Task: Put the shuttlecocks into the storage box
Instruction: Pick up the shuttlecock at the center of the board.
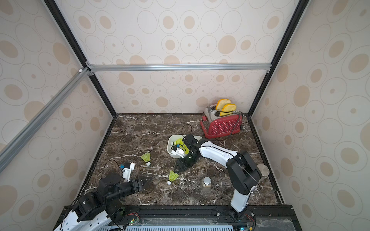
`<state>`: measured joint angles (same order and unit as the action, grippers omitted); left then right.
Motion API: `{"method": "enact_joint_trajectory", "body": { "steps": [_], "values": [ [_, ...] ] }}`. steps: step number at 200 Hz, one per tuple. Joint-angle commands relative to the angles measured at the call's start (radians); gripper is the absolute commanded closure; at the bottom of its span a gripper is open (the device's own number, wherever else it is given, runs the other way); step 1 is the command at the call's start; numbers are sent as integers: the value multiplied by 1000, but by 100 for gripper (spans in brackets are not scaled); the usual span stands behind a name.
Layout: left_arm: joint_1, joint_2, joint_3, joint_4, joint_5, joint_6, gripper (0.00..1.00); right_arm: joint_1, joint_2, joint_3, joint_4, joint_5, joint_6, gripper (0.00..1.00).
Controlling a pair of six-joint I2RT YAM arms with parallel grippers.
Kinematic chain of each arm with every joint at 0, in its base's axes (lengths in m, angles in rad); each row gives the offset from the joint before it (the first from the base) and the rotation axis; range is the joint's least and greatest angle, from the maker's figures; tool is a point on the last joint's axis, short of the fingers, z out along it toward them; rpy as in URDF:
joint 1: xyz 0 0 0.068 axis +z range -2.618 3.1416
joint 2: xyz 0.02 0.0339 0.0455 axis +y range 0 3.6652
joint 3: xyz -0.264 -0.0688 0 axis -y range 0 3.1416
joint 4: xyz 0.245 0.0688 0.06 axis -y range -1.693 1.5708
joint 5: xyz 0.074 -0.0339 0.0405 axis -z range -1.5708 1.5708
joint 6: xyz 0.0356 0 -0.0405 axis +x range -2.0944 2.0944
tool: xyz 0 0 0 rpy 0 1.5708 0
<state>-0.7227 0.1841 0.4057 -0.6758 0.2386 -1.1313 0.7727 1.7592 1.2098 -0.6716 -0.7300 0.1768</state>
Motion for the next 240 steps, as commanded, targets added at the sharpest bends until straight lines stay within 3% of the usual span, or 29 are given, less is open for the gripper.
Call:
{"method": "enact_joint_trajectory", "body": {
  "steps": [1, 72, 148, 177, 203, 240],
  "values": [
    [0, -45, -11, -68, -37, -74, 35, 20, 48, 58, -59, -6, -72, 53],
    [0, -112, -59, -71, -30, -110, 36, 70, 161, 115, -37, -14, -40, 56],
    [0, -9, -44, -10, -5, -72, 35, 89, 222, 126, -49, -42, -45, 62],
    [1, 14, -37, 0, -1, -61, 36, 90, 235, 128, -43, -45, -36, 76],
    [0, 27, -31, 11, 0, -52, 36, 90, 214, 124, -43, -31, -27, 100],
    [1, 176, 25, 108, 24, 7, 36, 57, 91, 104, -43, 51, 34, 100]
  ]
}}
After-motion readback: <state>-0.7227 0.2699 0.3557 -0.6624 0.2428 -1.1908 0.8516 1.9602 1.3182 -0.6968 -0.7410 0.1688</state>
